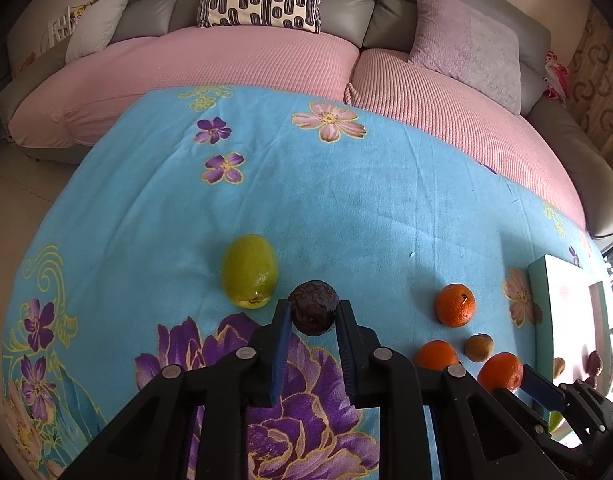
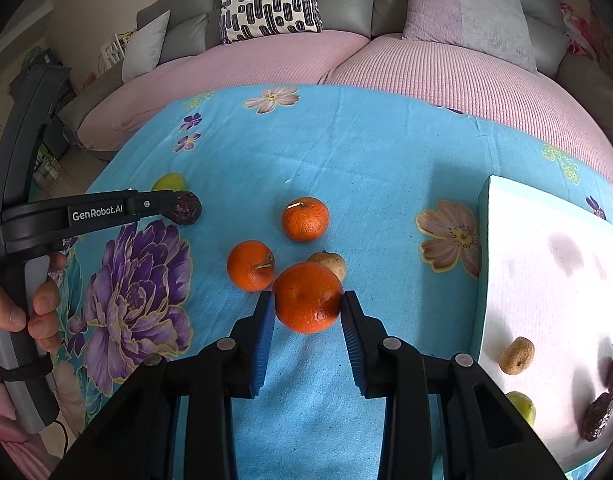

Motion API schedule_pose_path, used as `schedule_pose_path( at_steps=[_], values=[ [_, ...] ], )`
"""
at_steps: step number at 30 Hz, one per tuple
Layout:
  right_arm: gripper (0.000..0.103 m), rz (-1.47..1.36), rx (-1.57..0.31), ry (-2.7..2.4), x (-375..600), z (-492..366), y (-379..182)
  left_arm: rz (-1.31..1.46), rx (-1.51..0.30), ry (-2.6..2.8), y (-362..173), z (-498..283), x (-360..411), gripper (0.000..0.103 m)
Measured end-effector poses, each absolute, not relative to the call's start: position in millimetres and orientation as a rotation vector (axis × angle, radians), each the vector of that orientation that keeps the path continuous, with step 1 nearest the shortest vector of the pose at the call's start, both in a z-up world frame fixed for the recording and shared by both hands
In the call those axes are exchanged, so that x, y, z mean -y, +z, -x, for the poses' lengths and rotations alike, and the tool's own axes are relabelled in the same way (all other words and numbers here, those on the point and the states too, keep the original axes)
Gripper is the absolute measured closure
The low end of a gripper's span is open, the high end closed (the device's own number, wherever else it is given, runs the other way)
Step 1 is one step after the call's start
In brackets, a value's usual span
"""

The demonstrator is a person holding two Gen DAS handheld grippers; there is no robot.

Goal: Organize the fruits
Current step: 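Carry the orange over the tray with the right gripper while the left gripper carries the date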

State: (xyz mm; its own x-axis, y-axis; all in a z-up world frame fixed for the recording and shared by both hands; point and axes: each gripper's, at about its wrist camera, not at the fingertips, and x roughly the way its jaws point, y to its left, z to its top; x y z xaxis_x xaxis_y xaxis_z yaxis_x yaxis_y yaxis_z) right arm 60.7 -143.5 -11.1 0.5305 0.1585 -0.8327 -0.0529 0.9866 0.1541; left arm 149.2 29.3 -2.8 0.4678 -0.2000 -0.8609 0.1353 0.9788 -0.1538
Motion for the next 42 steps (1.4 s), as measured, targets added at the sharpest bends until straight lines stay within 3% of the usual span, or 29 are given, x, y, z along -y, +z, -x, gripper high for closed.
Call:
schedule_pose_path(
  at_steps=[20, 42],
  values=[
    [0.068, -0.189, -0.943, 0.033, 186.1, -49.8, 14.0, 0.054, -0.948, -0.329, 39.1, -126.6, 0.0, 0.079],
    [0.068, -0.374, -0.872, -0.333, 337.9, 0.0, 29.6, -0.118, -0.904, -0.675, 58.4, -79.5, 132.9, 0.079]
  ],
)
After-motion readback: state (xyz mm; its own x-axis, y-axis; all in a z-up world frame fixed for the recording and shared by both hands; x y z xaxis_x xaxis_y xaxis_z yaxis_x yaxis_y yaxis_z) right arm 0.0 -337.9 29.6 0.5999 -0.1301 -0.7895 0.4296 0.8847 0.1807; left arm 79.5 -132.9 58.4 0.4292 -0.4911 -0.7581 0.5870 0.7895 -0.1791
